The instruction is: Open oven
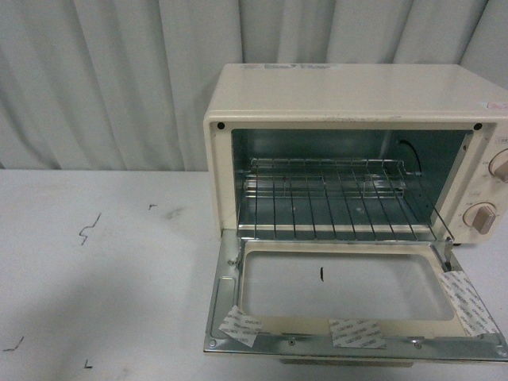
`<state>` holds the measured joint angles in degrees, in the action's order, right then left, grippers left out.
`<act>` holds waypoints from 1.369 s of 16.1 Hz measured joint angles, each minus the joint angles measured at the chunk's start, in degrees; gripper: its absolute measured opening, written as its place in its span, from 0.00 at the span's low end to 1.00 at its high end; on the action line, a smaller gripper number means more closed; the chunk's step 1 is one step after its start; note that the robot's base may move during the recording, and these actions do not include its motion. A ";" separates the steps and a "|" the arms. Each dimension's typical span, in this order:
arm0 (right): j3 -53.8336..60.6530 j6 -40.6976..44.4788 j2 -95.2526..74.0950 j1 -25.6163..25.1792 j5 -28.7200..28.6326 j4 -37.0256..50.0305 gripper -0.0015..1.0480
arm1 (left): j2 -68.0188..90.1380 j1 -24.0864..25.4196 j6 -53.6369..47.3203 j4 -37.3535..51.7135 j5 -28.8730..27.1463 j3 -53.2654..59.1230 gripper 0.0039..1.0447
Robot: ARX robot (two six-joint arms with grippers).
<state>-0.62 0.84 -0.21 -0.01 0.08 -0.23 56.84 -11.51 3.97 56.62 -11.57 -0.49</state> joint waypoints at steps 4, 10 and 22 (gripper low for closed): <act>0.00 0.00 0.00 0.00 -0.02 0.02 0.94 | -3.37 1.22 -1.38 -4.09 1.27 0.00 0.29; 0.00 0.00 -0.02 0.00 -0.02 0.00 0.94 | -16.74 3.93 -2.80 -17.64 3.91 -0.04 0.02; 0.00 0.00 0.00 0.00 -0.07 0.02 0.94 | -43.52 11.45 -2.97 -43.21 11.52 -0.04 0.01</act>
<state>-0.62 0.84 -0.21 -0.01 0.01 -0.21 13.32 -0.05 0.99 13.41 -0.05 -0.54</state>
